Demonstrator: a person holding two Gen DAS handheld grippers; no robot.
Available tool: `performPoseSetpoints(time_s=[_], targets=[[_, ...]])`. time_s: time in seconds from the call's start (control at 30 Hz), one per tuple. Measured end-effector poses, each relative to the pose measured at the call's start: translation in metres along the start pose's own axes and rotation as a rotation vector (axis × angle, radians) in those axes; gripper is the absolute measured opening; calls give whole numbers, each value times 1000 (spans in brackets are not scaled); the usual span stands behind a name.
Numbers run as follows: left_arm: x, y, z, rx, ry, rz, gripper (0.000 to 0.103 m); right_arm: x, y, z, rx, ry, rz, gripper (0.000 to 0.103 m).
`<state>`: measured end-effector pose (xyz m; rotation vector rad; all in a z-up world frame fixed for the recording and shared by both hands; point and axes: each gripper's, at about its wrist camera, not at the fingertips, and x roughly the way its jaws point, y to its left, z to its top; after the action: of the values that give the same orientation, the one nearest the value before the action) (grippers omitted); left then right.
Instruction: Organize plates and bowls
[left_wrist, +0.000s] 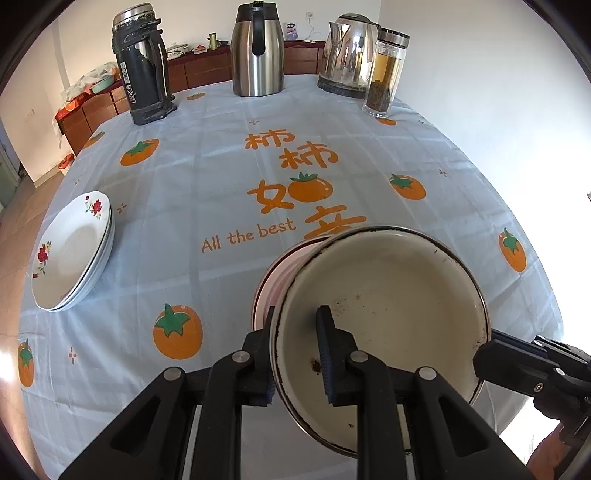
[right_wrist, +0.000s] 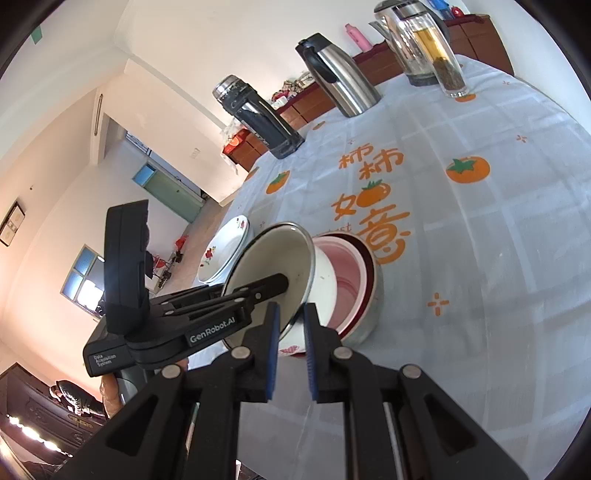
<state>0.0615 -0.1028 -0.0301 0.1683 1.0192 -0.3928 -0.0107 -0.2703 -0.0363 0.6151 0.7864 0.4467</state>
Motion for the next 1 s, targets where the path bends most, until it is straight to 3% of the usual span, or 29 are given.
performPoseSetpoints(time_s=[1.0], targets=[[14, 2, 10, -9, 22, 16, 22, 5, -7, 5, 32, 9, 1, 13]])
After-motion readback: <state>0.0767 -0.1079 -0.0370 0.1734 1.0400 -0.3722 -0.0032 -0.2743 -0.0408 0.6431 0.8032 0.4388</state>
